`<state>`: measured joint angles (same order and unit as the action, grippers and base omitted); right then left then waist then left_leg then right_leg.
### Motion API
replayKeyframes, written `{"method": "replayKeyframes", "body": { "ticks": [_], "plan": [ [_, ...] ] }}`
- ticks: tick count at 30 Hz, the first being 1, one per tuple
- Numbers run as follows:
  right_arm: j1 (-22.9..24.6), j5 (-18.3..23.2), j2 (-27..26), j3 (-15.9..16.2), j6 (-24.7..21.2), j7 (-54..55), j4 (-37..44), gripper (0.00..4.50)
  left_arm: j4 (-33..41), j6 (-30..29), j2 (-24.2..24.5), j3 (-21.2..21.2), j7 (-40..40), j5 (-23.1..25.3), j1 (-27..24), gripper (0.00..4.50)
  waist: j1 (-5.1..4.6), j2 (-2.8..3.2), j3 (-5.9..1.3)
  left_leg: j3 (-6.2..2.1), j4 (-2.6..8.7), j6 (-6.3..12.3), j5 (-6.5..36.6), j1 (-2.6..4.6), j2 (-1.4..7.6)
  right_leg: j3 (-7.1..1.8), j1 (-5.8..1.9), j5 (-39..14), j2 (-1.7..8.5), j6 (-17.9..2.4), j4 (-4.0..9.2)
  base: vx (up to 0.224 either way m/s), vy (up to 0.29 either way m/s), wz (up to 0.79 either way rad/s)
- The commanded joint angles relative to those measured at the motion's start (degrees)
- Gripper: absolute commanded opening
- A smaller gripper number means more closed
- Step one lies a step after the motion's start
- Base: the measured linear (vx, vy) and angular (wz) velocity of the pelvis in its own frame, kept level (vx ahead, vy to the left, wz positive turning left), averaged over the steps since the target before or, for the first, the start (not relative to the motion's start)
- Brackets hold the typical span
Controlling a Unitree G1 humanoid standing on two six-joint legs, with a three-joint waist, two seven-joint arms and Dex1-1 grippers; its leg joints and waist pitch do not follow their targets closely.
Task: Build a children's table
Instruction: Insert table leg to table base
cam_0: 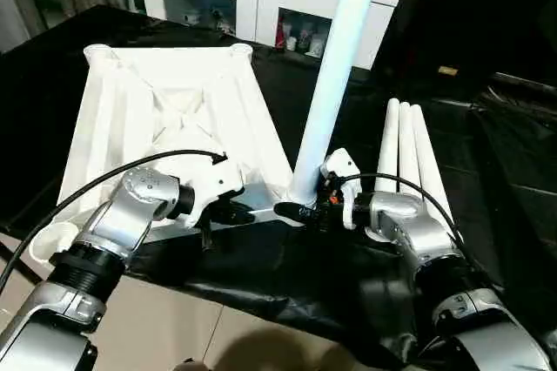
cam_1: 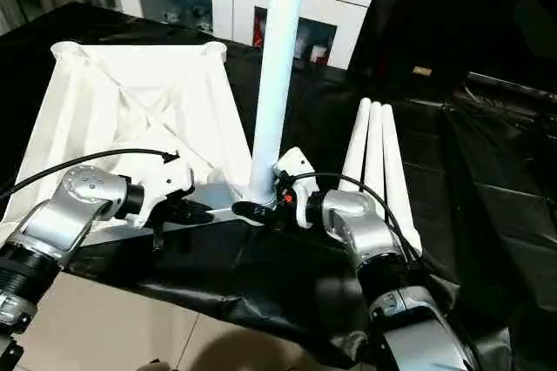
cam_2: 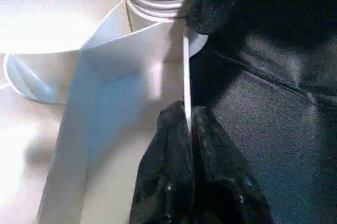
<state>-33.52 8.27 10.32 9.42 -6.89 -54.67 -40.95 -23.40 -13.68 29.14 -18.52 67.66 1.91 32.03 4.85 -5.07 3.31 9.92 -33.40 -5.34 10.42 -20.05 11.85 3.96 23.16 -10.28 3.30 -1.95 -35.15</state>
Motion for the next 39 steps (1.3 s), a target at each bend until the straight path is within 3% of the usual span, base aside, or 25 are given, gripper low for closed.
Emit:
{"method": "replayKeyframes", "body": {
  "ticks": [1, 5, 11, 16, 19, 20, 22, 24, 25, 26, 28, 31, 32, 34, 36, 38, 39],
  "plan": [
    [0.3, -0.8, 0.6, 0.3, -0.8, -0.6, 1.1, 3.35, 1.3, 0.7, -0.4, -2.1, 1.8, -0.5, -0.3, 0.0, -0.22, 1.52, -3.66, -0.34, 4.12, -0.87, 11.8, 0.49, 1.82, -3.21, -2.9, -11.6, 4.71, -10.7, 3.86, 0.0, 0.0, 0.0],
    [0.5, -0.5, 1.1, 0.4, -1.5, -1.0, 1.9, 3.04, 1.6, 0.5, -0.1, -1.7, 2.4, -0.5, -0.4, 0.0, -0.22, 1.67, -3.77, -0.32, 4.07, -0.64, 10.5, 0.48, 1.82, -3.12, -3.01, -8.1, 4.54, -11.6, 3.45, 0.0, 0.0, 0.0],
    [1.0, -0.4, 0.9, 0.1, -1.3, -0.6, 1.7, 2.79, 1.3, 0.7, 0.3, -1.8, 3.1, -0.5, -0.6, 0.0, -0.12, 1.65, -3.69, -0.28, 4.07, -0.77, 11.6, 0.48, 1.74, -3.17, -3.06, -10.0, 4.65, -11.3, 3.73, 0.0, 0.0, 0.0],
    [1.3, -0.6, -1.2, -1.6, -0.6, 5.1, -0.6, 2.76, 0.9, 0.2, -0.2, -1.7, 2.5, -0.2, -0.7, 0.0, -0.24, 2.04, -3.64, -0.38, 4.19, -1.47, 12.8, 0.63, 1.75, -3.15, -2.9, -10.8, 4.6, -11.1, 3.84, 0.0, 0.0, 0.0],
    [0.3, -0.9, -2.9, -3.4, -0.6, 11.6, -3.3, 2.75, -1.6, -0.6, -2.4, -0.6, -1.9, 0.4, 0.7, 0.0, -0.57, 2.12, -3.45, -0.42, 4.26, -2.33, 15.2, 0.82, 1.7, -3.15, -2.6, -15.2, 4.66, -10.4, 4.31, 0.0, 0.0, 0.0],
    [-0.2, -1.0, -3.8, -4.2, -0.4, 14.8, -4.7, 2.75, -3.3, -0.9, -3.8, 0.1, -4.7, 0.8, 1.6, 0.0, -0.61, 2.5, -3.36, -0.54, 4.25, -2.65, 16.5, 0.92, 1.64, -3.12, -2.5, -17.6, 4.7, -10.0, 4.55, 0.0, 0.0, 0.0],
    [-0.7, -1.1, -4.5, -5.0, -0.1, 17.8, -5.9, 2.75, -4.9, -1.3, -5.0, 0.6, -7.3, 1.2, 2.5, 0.0, -0.74, 2.3, -3.35, -0.62, 4.28, -2.78, 17.5, 0.95, 1.62, -3.06, -2.47, -19.6, 4.7, -9.4, 4.78, 0.0, 0.0, 0.0],
    [-3.9, -0.2, -8.3, -10.2, 0.7, 35.7, -12.8, 2.75, -14.5, -1.7, -12.2, 3.8, -21.0, 2.1, 7.6, 0.0, -1.12, 2.51, -3.26, -0.6, 4.08, -3.32, 17.8, 1.1, 1.31, -3.03, -1.96, -23.2, 4.68, -8.4, 5.3, 0.0, 0.0, 0.0],
    [-4.4, 0.0, -8.8, -10.9, 0.9, 38.0, -13.7, 2.75, -15.7, -1.4, -13.3, 4.4, -22.7, 1.9, 8.4, 0.0, -0.95, 2.32, -3.39, -0.7, 3.77, -3.42, 18.5, 1.58, 1.16, -2.83, -1.8, -25.3, 4.72, -7.7, 5.45, 0.0, 0.0, 0.0],
    [-4.4, 0.1, -8.9, -11.1, 0.9, 38.5, -13.9, 2.75, -16.0, -1.4, -13.5, 4.5, -23.0, 1.8, 8.5, 0.0, -0.82, 2.13, -3.28, -0.52, 3.74, -2.44, 17.9, 1.26, 1.06, -2.87, -1.92, -26.0, 4.87, -7.0, 5.84, 0.0, 0.0, 0.0],
    [-5.7, 0.4, -10.4, -12.4, 2.3, 43.9, -16.1, 2.75, -19.7, -0.5, -17.2, 6.8, -27.7, 0.4, 10.8, 0.0, -0.76, 2.45, -3.31, -0.49, 3.86, -1.68, 16.3, 0.76, 1.11, -2.96, -2.07, -25.1, 4.78, -6.3, 5.86, 0.0, 0.0, 0.0],
    [-7.0, 0.3, -12.2, -13.4, 4.1, 49.7, -18.0, 2.75, -24.4, 1.6, -19.6, 6.3, -33.5, 2.3, 13.3, 0.0, -0.16, 2.51, -3.56, -0.38, 3.78, -0.94, 13.9, 0.6, 1.03, -2.98, -2.32, -22.2, 4.74, -6.3, 5.43, 0.0, 0.0, 0.0],
    [-7.4, 0.2, -12.8, -13.4, 4.5, 50.4, -18.4, 2.75, -25.4, 2.0, -20.0, 6.0, -34.7, 2.9, 13.8, 0.0, 0.02, 2.84, -3.69, -0.27, 3.72, -0.77, 13.0, 0.64, 1.08, -3.1, -2.18, -20.0, 4.73, -6.7, 5.24, 0.0, 0.0, 0.0],
    [-7.8, 0.2, -13.4, -13.4, 4.8, 50.6, -18.7, 2.75, -26.1, 2.4, -20.1, 5.5, -35.1, 3.4, 14.2, 0.0, -0.01, 2.86, -3.8, -0.2, 3.73, -0.41, 12.4, 0.45, 1.0, -3.07, -2.4, -17.8, 4.51, -7.1, 4.99, 0.0, 0.0, 0.0],
    [-8.2, -0.3, -14.0, -12.9, 5.2, 50.4, -18.7, 2.75, -26.5, 2.7, -20.1, 5.1, -35.3, 3.9, 14.5, 0.0, 0.11, 3.01, -3.98, -0.14, 3.65, 0.59, 9.7, -0.01, 1.04, -3.07, -2.85, -12.2, 4.62, -8.5, 4.32, 0.0, 0.0, 0.0],
    [-8.9, -0.6, -14.7, -13.1, 6.8, 49.7, -19.6, 2.75, -28.4, 4.1, -20.2, 4.9, -35.1, 4.6, 15.3, 0.0, 0.09, 2.97, -4.07, -0.08, 3.61, 1.04, 9.1, -0.09, 0.97, -3.04, -2.98, -10.9, 4.59, -9.0, 4.2, 0.0, 0.0, 0.0],
    [-9.1, -0.5, -15.0, -13.3, 7.5, 49.1, -19.9, 3.31, -29.1, 4.6, -20.2, 4.9, -34.9, 4.8, 15.6, 0.0, 0.11, 3.1, -4.05, -0.08, 3.64, 1.12, 9.5, 0.02, 0.99, -3.03, -2.97, -11.4, 4.66, -9.0, 4.3, 0.0, 0.0, 0.0]
  ]
}}
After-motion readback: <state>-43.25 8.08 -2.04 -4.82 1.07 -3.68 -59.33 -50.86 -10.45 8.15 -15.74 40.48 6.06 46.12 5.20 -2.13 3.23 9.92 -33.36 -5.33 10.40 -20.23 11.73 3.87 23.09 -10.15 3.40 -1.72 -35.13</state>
